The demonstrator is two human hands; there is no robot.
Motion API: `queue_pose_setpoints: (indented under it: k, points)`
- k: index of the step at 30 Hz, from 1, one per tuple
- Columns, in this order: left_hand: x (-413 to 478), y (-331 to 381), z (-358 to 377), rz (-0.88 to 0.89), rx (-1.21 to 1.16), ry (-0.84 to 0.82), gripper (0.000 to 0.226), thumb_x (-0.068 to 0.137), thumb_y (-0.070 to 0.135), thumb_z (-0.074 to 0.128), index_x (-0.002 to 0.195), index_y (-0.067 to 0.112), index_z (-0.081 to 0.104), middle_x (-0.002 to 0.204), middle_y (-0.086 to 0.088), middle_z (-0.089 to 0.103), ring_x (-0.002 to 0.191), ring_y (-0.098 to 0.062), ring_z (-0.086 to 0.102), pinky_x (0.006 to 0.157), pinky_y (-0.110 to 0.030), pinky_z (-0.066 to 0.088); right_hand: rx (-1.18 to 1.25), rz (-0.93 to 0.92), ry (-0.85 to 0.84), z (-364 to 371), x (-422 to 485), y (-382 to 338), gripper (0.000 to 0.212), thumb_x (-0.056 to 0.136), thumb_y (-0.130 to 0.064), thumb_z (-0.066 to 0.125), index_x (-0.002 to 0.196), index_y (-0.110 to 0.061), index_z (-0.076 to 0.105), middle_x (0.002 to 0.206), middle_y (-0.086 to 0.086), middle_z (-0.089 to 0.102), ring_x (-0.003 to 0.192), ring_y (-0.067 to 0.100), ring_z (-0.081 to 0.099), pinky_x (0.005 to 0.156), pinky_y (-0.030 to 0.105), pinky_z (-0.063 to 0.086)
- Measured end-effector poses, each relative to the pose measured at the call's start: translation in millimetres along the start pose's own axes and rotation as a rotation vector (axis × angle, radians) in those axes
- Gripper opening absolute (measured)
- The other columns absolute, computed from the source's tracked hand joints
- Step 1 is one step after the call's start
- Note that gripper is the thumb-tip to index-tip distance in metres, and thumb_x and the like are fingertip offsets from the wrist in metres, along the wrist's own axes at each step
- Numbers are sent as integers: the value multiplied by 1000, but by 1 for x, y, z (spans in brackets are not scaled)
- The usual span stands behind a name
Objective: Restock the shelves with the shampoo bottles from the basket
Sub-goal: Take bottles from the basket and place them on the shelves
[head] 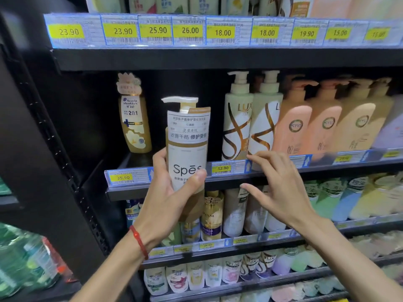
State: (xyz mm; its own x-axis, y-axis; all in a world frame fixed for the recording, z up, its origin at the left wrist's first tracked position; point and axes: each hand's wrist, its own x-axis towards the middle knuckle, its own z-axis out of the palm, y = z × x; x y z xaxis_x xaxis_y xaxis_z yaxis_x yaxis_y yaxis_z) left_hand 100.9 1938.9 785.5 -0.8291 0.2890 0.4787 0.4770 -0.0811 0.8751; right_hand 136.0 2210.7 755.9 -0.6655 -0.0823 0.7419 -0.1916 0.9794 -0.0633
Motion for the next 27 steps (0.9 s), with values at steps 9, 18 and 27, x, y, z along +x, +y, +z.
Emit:
queue_pose_setpoints:
  k: [9, 18, 27]
  points:
    - [39, 35, 31, 270, 41, 17, 74, 88, 29, 77, 143, 19, 29, 137, 1, 55, 125, -6, 58, 97, -17, 50, 96, -25, 63, 7, 0, 19, 62, 81, -40, 88, 134, -14, 68, 122, 3, 61, 114, 25, 52, 97, 40, 47]
    - [65, 20, 42, 303, 73, 115, 77, 85, 20, 83, 145, 15, 35, 135, 5, 56, 126, -6, 57, 97, -18, 50, 174, -9, 118, 17, 0, 25, 63, 76, -37, 93, 130, -16, 70, 120, -3, 58, 114, 17, 48, 99, 25, 37]
    - [69, -1, 48, 207, 243, 111, 74, 84, 29, 83, 143, 28, 39, 140, 1, 49, 131, -10, 50, 105, -29, 50, 191, 21, 140, 22, -5, 19, 58, 83, -42, 81, 135, -19, 66, 126, -2, 56, 120, 20, 45, 108, 20, 31]
